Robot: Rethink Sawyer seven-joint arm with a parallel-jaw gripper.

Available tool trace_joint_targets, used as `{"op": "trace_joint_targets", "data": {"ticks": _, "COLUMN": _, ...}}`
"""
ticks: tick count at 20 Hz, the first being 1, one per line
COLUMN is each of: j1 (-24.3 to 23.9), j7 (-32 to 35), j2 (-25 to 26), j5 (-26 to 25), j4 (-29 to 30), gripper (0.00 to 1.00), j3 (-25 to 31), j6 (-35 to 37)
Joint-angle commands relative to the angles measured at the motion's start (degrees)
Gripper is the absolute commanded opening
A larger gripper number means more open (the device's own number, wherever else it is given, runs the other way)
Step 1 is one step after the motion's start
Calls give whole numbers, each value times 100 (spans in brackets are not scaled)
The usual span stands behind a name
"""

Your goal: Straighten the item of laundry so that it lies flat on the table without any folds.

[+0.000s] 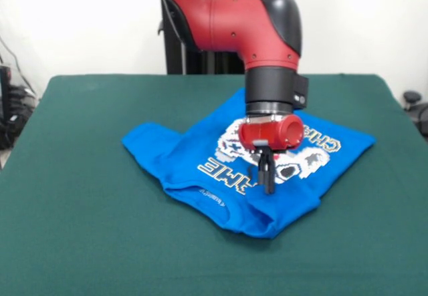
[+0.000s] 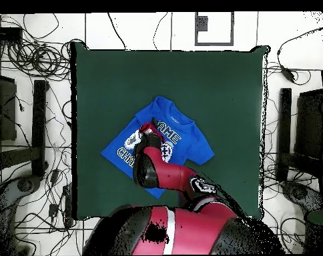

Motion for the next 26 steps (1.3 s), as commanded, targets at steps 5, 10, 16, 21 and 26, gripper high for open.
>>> {"op": "trace_joint_targets", "data": {"ticks": 5, "j1": 297, "j7": 717, "j2": 212, "j5": 600, "j4": -366, "gripper": 0, "j3": 224, "j6": 110}}
{"op": "trace_joint_targets", "data": {"ticks": 10, "j1": 349, "j7": 732, "j2": 180, "j5": 767, "j4": -367, "gripper": 0, "j3": 219, "j6": 170}}
{"op": "trace_joint_targets", "data": {"ticks": 16, "j1": 420, "j7": 716, "j2": 152, "j5": 1018, "j4": -426, "gripper": 0, "j3": 277, "j6": 303}}
{"op": "trace_joint_targets", "data": {"ticks": 21, "j1": 489, "j7": 680, "j2": 171, "j5": 1133, "j4": -431, "gripper": 0, "j3": 265, "j6": 267}}
{"op": "trace_joint_targets", "data": {"ticks": 26, "j1": 469, "j7": 688, "j2": 167, "j5": 1129, "j4": -434, "gripper": 0, "j3": 297, "j6": 283}}
